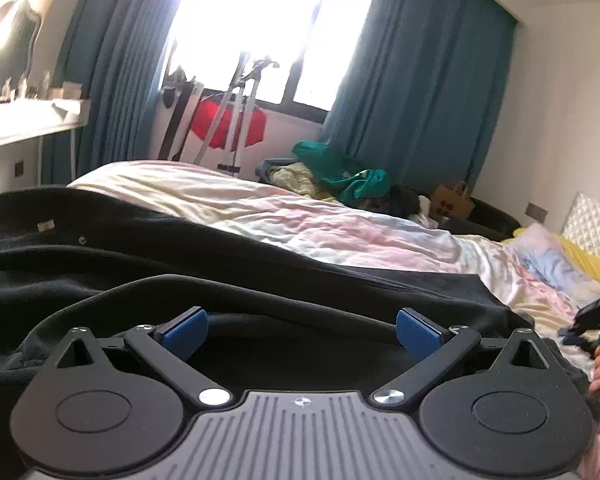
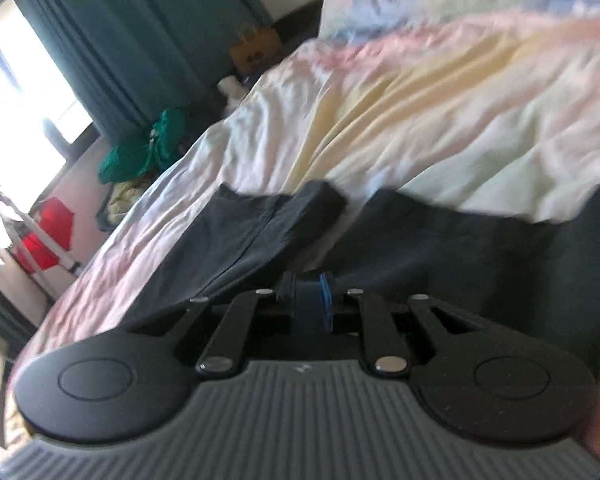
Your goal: Fold clothes
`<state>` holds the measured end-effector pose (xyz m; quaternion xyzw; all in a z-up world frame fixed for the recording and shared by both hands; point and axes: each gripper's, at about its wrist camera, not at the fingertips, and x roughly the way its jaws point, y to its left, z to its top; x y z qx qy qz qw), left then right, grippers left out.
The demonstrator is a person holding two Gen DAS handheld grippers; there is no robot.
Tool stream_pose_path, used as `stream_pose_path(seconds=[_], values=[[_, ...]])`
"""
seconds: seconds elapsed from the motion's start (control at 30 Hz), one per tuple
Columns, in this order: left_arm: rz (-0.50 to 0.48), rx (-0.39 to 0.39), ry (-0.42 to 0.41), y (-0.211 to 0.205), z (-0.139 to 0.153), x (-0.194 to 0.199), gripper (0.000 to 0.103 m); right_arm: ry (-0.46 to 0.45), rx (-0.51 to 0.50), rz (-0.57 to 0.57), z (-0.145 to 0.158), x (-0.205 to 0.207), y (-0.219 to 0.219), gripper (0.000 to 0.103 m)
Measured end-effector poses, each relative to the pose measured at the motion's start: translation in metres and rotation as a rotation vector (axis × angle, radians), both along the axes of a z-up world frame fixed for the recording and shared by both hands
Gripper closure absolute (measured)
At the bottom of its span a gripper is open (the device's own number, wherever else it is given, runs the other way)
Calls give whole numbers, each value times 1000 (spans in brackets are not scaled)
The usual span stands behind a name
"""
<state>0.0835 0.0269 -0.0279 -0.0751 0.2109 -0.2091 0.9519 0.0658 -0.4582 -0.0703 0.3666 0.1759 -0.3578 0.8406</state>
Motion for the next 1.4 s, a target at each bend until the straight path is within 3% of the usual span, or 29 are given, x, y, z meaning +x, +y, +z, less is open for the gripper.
stream_pose_path(seconds=[0.03, 0.1, 0.17, 0.23, 0.5, 0.77, 0.97, 1.1, 1.23, 1.3, 1.37, 1.4], values=[[-5, 8, -6, -3, 1, -4, 2, 1, -14, -31, 7, -9, 0, 84], [-8, 18, -15, -4, 6, -16, 2, 20, -41, -91, 19, -23, 0, 71], [-3, 22, -22, -1, 10, -27, 1, 60, -86, -121, 27, -36, 3, 39], [13, 21, -12, 4, 13, -38, 1, 143, -131, -120, 29, -44, 7, 28], [94, 21, 17, 20, 23, -51, 1, 267, -78, -300, 24, -85, 3, 29], [164, 53, 85, 25, 13, -40, 1, 191, 213, -282, -13, -108, -21, 29], [203, 84, 114, 24, 7, -40, 1, 103, 246, -257, -17, -112, -25, 30], [273, 136, 170, 22, -1, -33, 1, 98, 267, -244, -22, -111, -31, 30], [284, 137, 221, 25, -7, -26, 1, 60, 317, -233, -30, -113, -39, 36], [293, 139, 228, 26, -8, -25, 1, 54, 328, -227, -34, -112, -42, 46], [306, 138, 237, 27, -8, -24, 1, 61, 330, -220, -37, -111, -44, 65], [312, 131, 245, 30, -7, -25, 1, 63, 335, -219, -39, -110, -45, 70]])
